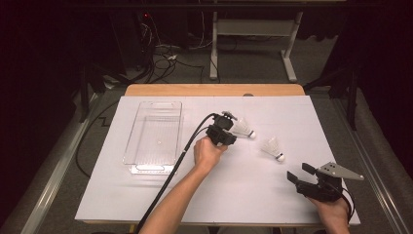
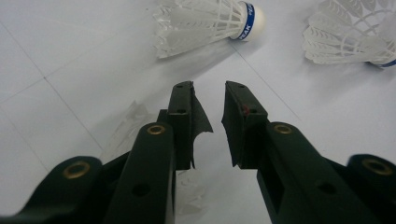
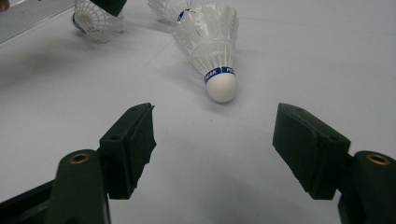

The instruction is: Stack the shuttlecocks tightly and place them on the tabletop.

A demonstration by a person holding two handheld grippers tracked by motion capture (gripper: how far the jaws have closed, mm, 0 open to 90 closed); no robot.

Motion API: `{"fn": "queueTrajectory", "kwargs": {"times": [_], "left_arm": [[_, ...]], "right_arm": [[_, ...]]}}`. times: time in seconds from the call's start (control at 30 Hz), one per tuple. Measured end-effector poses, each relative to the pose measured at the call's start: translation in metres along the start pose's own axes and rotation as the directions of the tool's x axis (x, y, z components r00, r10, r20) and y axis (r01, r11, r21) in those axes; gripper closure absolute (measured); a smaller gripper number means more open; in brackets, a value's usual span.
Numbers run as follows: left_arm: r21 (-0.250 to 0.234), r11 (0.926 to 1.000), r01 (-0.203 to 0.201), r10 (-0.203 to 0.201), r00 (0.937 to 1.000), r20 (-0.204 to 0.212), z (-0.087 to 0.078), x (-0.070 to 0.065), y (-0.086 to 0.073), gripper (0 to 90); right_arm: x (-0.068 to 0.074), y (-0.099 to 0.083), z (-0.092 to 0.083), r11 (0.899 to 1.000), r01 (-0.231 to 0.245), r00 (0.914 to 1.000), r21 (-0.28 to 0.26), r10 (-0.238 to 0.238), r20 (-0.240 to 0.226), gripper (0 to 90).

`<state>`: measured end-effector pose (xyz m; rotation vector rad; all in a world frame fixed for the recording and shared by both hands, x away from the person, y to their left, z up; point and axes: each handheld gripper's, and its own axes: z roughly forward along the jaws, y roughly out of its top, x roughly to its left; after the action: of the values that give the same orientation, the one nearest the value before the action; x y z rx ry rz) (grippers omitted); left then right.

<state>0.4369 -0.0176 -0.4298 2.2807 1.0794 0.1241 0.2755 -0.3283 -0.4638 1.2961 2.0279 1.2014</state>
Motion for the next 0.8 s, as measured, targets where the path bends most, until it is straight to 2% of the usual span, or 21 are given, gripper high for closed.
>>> {"fn": "queueTrajectory", "kwargs": {"times": [0.2, 0.53, 0.8], "left_arm": [[-0.011, 0.9999, 0.001, -0.001, 0.9998, 0.019, -0.003, 0.0, 0.0, 68.4], [-0.014, 0.9999, -0.01, 0.01, 0.9996, 0.025, -0.007, -0.001, -0.001, 65.1], [-0.017, 0.9997, -0.019, 0.019, 0.9993, 0.032, -0.011, -0.005, -0.001, 58.5]], "right_arm": [[0.0, 0.0, 0.0, 1.0, 0.003, 1.0, 0.001, -0.003, -0.002, 29.7], [0.0, 0.0, 0.0, 1.0, 0.005, 1.0, 0.004, -0.005, -0.004, 29.7], [0.0, 0.0, 0.001, 1.0, 0.003, 1.0, 0.005, -0.003, -0.005, 29.7]]}}
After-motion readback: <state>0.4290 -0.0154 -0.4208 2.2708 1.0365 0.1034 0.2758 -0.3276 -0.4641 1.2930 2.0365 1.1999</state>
